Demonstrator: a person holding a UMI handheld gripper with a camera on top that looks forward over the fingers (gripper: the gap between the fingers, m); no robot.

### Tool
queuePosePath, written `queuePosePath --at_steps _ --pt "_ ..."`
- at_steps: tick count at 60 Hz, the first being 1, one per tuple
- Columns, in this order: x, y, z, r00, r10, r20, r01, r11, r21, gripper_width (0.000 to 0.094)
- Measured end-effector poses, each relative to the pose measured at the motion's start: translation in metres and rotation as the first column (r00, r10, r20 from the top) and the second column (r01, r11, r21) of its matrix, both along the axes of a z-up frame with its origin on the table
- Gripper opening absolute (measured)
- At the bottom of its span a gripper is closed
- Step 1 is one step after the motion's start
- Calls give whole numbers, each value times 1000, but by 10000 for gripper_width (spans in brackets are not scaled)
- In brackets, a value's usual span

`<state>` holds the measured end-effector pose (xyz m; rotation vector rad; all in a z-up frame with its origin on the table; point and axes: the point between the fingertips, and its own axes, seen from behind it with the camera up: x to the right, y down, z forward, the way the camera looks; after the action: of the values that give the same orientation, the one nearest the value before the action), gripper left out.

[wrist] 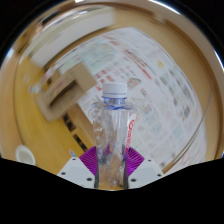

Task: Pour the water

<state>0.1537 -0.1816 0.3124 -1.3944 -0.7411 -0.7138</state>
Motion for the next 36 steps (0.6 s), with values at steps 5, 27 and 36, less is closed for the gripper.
queuePosePath --at_steps 5,27,36 --pt "0 7 -2 952 14 -306 -30 998 -47 320" --pt "43 70 -145 652 -127 -748 -144 947 -286 318" --pt "47 75 -202 631 -178 -755 -159 923 -349 318"
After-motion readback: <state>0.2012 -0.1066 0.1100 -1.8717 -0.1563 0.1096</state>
